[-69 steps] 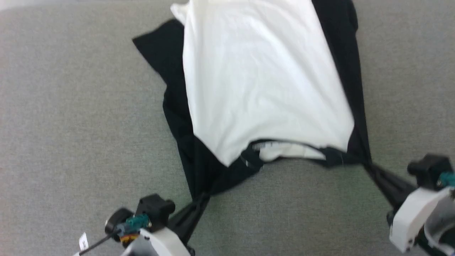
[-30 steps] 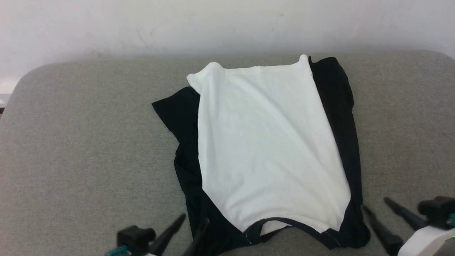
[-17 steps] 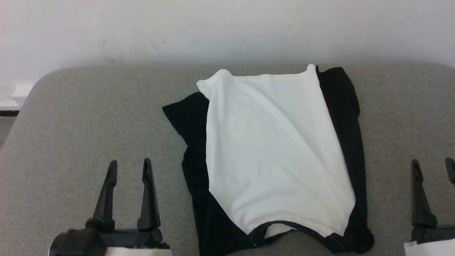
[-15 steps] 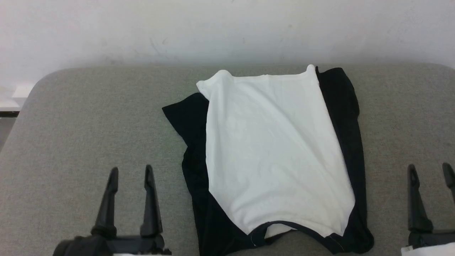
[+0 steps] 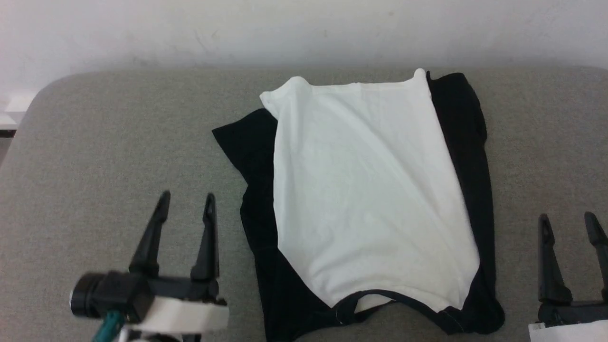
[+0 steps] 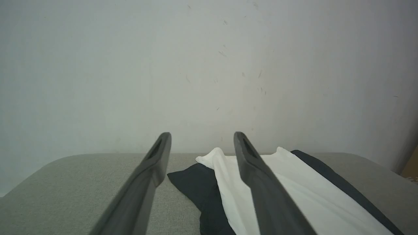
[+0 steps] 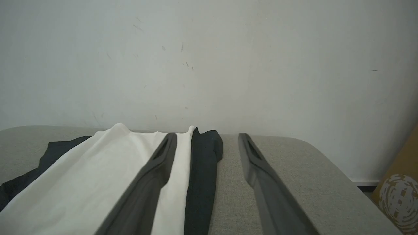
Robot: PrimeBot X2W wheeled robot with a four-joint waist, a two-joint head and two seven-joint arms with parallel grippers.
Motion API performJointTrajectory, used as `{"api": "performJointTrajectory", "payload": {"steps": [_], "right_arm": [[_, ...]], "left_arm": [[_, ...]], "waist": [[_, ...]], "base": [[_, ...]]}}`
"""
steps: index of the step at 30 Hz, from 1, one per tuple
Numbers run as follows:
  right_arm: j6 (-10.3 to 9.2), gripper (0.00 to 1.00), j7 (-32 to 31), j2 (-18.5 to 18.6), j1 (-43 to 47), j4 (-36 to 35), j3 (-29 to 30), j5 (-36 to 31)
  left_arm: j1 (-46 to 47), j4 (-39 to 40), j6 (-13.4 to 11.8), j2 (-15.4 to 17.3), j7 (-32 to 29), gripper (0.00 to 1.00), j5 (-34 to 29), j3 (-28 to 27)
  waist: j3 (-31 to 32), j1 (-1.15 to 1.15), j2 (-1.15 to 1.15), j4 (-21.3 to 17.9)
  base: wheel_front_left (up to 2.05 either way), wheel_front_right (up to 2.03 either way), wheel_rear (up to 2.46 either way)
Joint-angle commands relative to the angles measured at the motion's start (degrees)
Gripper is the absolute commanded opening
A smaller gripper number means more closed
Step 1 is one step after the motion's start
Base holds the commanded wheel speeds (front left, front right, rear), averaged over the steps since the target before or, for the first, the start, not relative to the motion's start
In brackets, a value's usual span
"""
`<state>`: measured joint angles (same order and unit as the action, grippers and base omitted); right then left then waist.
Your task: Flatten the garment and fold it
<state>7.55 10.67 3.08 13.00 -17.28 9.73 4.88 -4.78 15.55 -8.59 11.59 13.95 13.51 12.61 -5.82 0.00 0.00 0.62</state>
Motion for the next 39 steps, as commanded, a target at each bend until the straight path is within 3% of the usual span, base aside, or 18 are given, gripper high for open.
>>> {"api": "performJointTrajectory", "payload": {"steps": [1, 12, 19, 29, 39], "right_arm": [[-0.06, 1.0, 0.2, -0.19, -0.98, -0.43, 0.07, 0.3], [-0.06, 1.0, 0.42, -0.2, -7.28, -3.67, -0.69, 0.28], [-0.06, 1.0, 0.34, -0.07, -11.12, -4.95, -1.4, -0.51], [-0.06, 1.0, 0.59, 1.24, -13.74, -4.59, -1.9, -0.09], [-0.06, 1.0, 0.59, 1.92, -14.57, -4.48, -1.58, 0.28]], "left_arm": [[2.9, -0.46, 0.69, 1.16, -0.96, 1.0, -0.3, -0.66], [37.43, -11.15, 9.58, 10.82, -25.18, 1.0, 4.78, -3.54], [50.06, -20.81, 12.95, 12.25, -40.49, 1.0, 10.29, -1.87], [56.85, -28.14, 14.25, 13.67, -54.87, 1.0, 13.03, 1.89], [55.38, -30.38, 12.32, 14.64, -59.13, 1.0, 13.95, 1.84]], "waist": [[-2.2, 0.0, 0.0, 0.38], [-15.17, 0.0, 0.0, -0.43], [-23.01, 0.0, 0.0, -1.66], [-28.78, 0.0, 0.0, -2.73], [-30.36, 0.0, 0.0, -3.37]], "base": [[0.0, 0.0, 0.0], [0.0, 0.0, 0.0], [0.0, 0.0, 0.0], [0.0, 0.0, 0.0], [0.0, 0.0, 0.0]]}}
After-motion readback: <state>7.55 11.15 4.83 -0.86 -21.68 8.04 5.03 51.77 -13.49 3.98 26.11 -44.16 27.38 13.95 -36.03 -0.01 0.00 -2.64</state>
